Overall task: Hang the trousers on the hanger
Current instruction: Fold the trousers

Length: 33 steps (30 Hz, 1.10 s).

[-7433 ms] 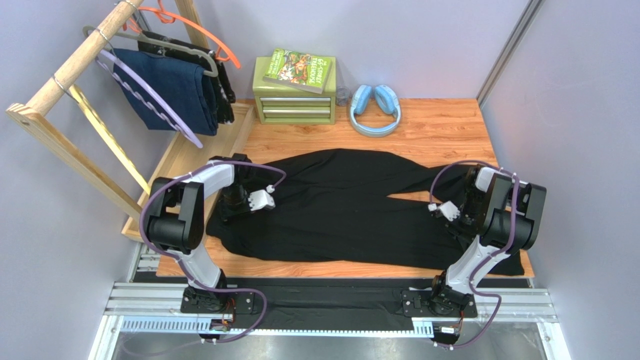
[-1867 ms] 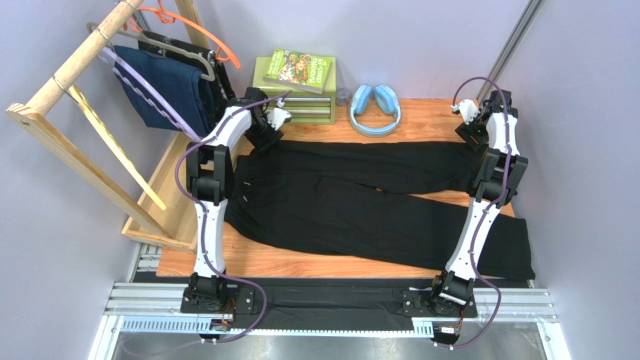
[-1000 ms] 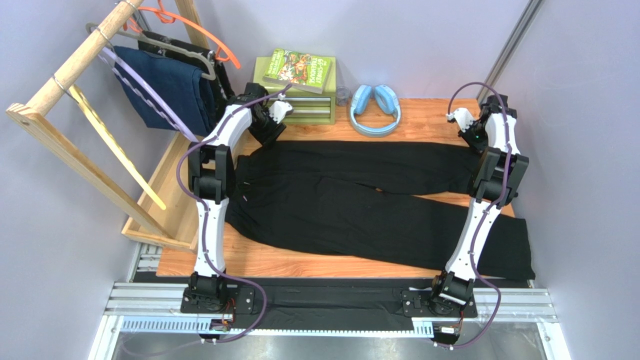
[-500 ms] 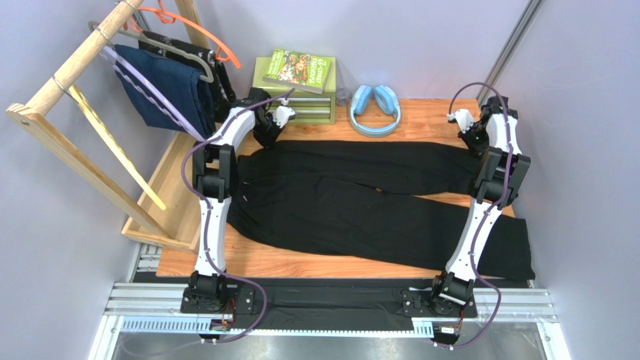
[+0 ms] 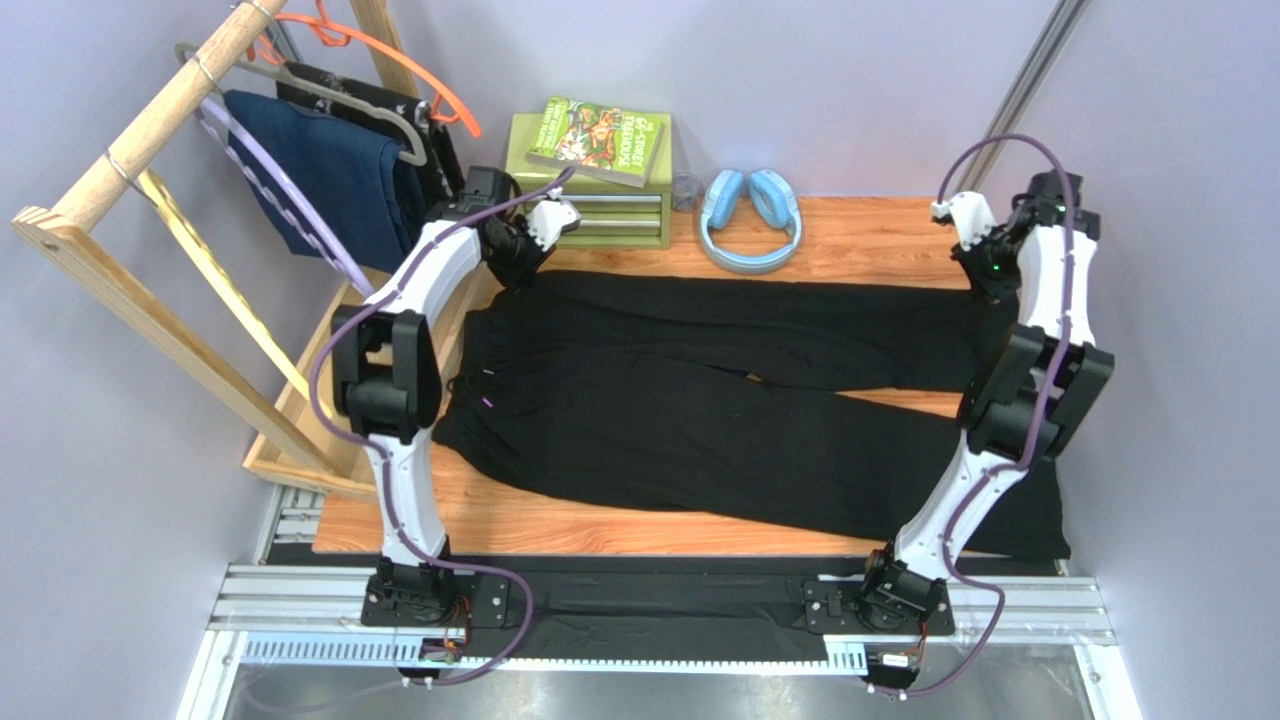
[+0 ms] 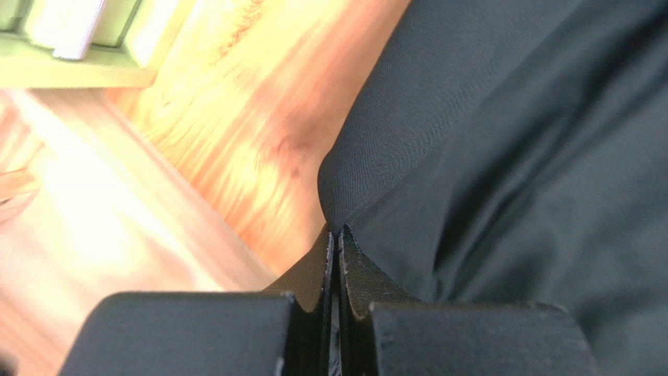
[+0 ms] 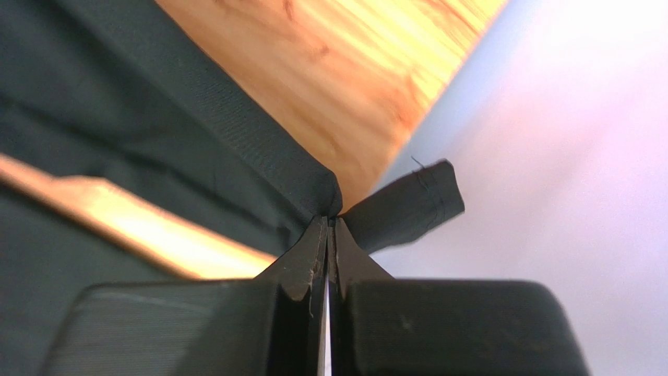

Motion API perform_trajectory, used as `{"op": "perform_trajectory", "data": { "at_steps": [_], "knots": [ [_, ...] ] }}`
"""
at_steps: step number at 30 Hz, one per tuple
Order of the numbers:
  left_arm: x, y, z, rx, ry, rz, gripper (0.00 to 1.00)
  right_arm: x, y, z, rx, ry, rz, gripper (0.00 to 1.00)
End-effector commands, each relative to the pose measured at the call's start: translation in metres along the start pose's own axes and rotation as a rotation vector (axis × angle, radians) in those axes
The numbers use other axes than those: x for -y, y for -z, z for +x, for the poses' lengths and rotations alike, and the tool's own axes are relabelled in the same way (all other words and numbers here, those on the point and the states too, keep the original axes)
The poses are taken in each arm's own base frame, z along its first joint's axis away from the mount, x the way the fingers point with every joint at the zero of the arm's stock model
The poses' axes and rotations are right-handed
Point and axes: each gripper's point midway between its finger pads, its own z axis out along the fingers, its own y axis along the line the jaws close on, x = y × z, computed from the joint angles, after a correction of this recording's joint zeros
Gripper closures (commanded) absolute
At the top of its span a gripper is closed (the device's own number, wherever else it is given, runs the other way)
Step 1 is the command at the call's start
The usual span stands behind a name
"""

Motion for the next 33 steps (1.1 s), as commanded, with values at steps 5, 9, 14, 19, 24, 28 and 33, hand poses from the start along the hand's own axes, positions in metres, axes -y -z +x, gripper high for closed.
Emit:
{"op": "perform_trajectory", "data": {
  "at_steps": [5,9,14,19,24,28,33],
  "knots": [
    [0.031,0.063,0.010,0.109,-0.154,-0.054,1.00,-0.040,0.065,0.035,0.041,0.016,-0.015,1.00],
    [0.057,0.096,0.036,0.124,-0.239,-0.050,1.00,-0.077,0.108,0.073,0.036,0.039,-0.048,1.00],
    [0.102,0.091,0.098,0.005,-0.310,0.062,1.00,-0.163,0.101,0.137,-0.078,0.102,-0.228,1.00],
    [0.128,0.067,0.150,-0.157,-0.276,0.176,1.00,-0.195,0.048,0.185,-0.204,0.122,-0.253,1.00],
    [0.123,0.042,0.178,-0.335,-0.177,0.216,1.00,-0.172,0.005,0.202,-0.307,0.018,-0.238,1.00],
    [0.103,0.025,0.158,-0.348,-0.115,0.180,1.00,-0.143,-0.017,0.192,-0.323,-0.035,-0.217,1.00],
    [0.075,0.014,0.134,-0.352,-0.072,0.127,1.00,-0.120,-0.014,0.155,-0.279,-0.046,-0.217,1.00]
  ]
}}
